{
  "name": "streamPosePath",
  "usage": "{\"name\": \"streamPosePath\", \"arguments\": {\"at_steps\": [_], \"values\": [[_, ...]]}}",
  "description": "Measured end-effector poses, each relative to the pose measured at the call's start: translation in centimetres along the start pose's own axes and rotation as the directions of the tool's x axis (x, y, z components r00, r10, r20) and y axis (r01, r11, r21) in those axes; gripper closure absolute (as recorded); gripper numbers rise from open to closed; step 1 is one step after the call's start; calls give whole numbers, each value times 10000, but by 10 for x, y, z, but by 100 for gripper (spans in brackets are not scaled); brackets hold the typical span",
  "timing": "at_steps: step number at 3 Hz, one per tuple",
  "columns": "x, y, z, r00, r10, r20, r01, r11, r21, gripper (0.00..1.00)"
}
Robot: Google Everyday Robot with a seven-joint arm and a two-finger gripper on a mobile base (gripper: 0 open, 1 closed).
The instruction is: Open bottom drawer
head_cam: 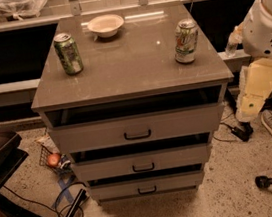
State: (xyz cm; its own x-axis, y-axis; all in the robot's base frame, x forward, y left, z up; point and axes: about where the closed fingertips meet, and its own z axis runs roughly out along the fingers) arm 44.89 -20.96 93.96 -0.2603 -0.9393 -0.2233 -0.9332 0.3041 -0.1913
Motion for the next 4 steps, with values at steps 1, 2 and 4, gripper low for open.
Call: {"name": "streamPosePath", "arguments": {"at_steps": [1,2,4], "values": [[0,0,2,10000,15,-10,-15,10000,-58,0],[-1,-2,18,9996,147,232,-147,9999,-2,0],[61,75,172,9558,1342,2616,-991,9847,-1431,0]]}}
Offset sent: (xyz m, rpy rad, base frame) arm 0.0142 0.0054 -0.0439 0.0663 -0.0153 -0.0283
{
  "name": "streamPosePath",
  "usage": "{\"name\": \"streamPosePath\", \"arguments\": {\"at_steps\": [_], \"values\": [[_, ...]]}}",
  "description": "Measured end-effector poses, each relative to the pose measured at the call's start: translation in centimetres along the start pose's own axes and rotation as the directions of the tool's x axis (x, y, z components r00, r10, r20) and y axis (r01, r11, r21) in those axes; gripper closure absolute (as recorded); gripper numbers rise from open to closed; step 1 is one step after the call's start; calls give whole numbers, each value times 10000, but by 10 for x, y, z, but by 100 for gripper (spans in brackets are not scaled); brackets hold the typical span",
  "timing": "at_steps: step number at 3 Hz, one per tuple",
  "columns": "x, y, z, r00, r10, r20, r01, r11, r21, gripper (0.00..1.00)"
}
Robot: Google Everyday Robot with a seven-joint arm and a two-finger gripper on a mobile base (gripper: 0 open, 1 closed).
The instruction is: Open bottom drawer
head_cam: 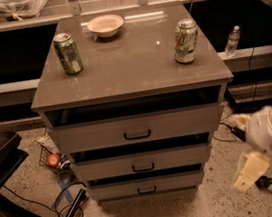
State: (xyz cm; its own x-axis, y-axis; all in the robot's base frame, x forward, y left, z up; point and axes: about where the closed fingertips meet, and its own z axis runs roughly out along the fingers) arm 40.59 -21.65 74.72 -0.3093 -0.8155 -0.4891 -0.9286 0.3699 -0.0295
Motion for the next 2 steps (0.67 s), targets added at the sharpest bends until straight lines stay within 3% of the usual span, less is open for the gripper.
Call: {"name": "streamPosePath", "arguments": {"at_steps": [1,2], "values": [[36,30,46,9906,264,1346,-308,9991,303,0],[67,30,75,9649,309,2607,-698,9875,1414,0]]}}
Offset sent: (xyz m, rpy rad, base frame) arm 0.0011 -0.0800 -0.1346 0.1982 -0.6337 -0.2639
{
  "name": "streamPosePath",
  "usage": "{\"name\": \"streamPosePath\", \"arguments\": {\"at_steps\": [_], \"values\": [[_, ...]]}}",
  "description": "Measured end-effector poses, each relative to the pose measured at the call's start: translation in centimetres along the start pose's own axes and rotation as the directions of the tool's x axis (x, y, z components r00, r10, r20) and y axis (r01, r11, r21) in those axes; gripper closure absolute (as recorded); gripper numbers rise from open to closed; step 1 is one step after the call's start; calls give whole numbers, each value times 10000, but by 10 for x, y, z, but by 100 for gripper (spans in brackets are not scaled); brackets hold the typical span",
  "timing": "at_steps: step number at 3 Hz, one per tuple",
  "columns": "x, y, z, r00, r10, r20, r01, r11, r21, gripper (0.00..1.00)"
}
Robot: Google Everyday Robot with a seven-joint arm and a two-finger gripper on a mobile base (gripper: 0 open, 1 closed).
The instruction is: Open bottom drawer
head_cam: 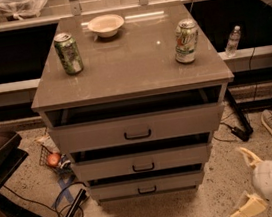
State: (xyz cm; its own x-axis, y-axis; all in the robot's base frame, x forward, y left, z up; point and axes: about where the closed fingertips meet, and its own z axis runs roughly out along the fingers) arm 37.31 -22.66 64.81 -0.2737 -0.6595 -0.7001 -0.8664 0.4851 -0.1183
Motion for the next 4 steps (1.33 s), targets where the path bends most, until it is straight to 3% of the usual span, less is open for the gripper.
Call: {"name": "streamPosePath", "arguments": {"at_steps": [1,2,3,4], "values": [[30,-14,-11,9998,-195,43,189,9928,1184,0],[26,-14,-13,9997,-228,-34,231,9936,1102,0],[34,-12,13,9998,-183,-31,185,9948,997,0],[53,-4,77,9992,-278,270,255,9961,839,0]]}}
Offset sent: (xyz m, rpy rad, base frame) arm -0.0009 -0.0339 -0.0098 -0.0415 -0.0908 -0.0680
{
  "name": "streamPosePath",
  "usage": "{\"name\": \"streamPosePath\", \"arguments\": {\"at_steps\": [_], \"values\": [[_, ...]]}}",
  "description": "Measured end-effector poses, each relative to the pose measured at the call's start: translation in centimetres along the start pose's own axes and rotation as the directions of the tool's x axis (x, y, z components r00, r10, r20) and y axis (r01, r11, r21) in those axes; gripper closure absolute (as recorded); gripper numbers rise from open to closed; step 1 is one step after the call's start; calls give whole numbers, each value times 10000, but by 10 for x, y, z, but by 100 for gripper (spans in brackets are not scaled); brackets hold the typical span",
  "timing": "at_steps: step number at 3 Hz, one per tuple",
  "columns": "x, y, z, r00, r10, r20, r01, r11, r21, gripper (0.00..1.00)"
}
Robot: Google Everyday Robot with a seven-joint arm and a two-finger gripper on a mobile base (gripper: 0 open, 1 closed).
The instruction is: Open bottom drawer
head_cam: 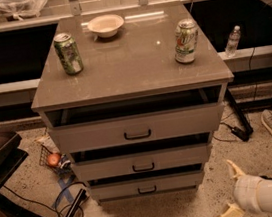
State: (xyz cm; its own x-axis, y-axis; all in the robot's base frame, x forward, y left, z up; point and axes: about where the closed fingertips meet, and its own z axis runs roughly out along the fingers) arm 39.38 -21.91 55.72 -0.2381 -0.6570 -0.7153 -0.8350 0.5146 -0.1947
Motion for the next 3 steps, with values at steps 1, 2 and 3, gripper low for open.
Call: {"name": "streamPosePath", "arguments": {"at_steps": [1,2,3], "values": [[33,6,69,9997,-27,229,23,9999,147,0],[70,1,130,9998,-133,141,125,9982,581,0],[100,-8,183,9998,-168,-119,180,9944,1045,0]]}}
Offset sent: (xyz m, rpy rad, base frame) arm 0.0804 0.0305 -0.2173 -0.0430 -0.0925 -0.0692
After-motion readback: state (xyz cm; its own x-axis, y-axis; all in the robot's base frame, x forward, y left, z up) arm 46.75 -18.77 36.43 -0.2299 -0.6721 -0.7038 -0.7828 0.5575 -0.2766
